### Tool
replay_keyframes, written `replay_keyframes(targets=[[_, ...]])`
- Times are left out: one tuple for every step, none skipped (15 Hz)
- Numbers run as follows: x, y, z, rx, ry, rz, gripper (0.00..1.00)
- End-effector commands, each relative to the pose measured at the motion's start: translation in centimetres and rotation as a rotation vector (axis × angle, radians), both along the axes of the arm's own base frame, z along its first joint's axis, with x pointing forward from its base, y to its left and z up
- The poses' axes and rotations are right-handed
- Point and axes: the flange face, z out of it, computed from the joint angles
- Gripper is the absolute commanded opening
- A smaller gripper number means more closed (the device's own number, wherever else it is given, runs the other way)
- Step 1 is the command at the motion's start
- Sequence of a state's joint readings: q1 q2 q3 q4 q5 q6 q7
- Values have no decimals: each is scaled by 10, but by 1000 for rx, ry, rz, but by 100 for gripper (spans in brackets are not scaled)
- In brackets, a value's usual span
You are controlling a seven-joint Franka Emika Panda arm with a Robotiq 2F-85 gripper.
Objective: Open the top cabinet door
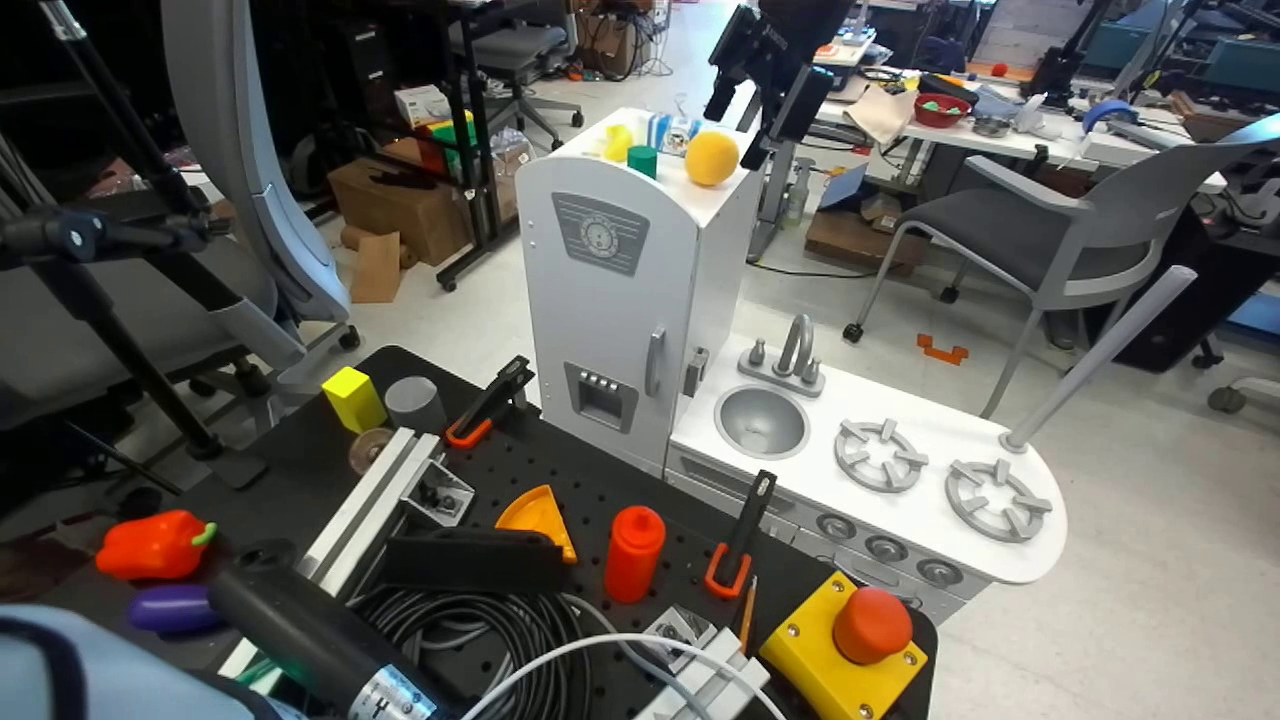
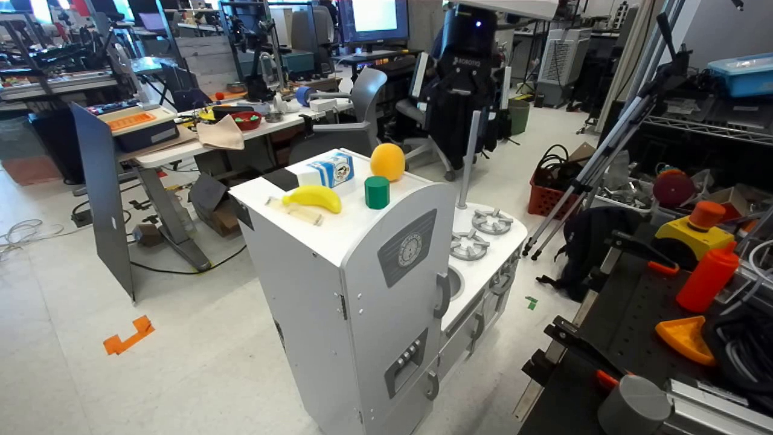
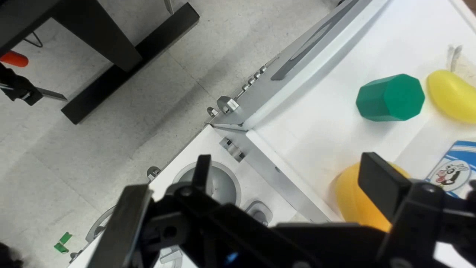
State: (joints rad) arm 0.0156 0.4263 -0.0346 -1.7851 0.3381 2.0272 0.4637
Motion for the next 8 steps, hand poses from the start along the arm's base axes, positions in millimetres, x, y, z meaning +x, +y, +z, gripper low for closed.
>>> replay_keyframes(targets=[[20, 15, -17, -19, 39, -16, 100], [21, 18, -24, -22, 52, -14, 100], [22, 21, -29, -23, 61, -16, 100], [22, 23, -34, -27, 74, -15, 100], [22, 25, -37, -26, 84, -15, 100], [21, 27, -40, -22, 95, -13, 100], [20, 28, -43, -18, 108, -10, 100], [19, 29, -48, -16, 131, -9, 100]])
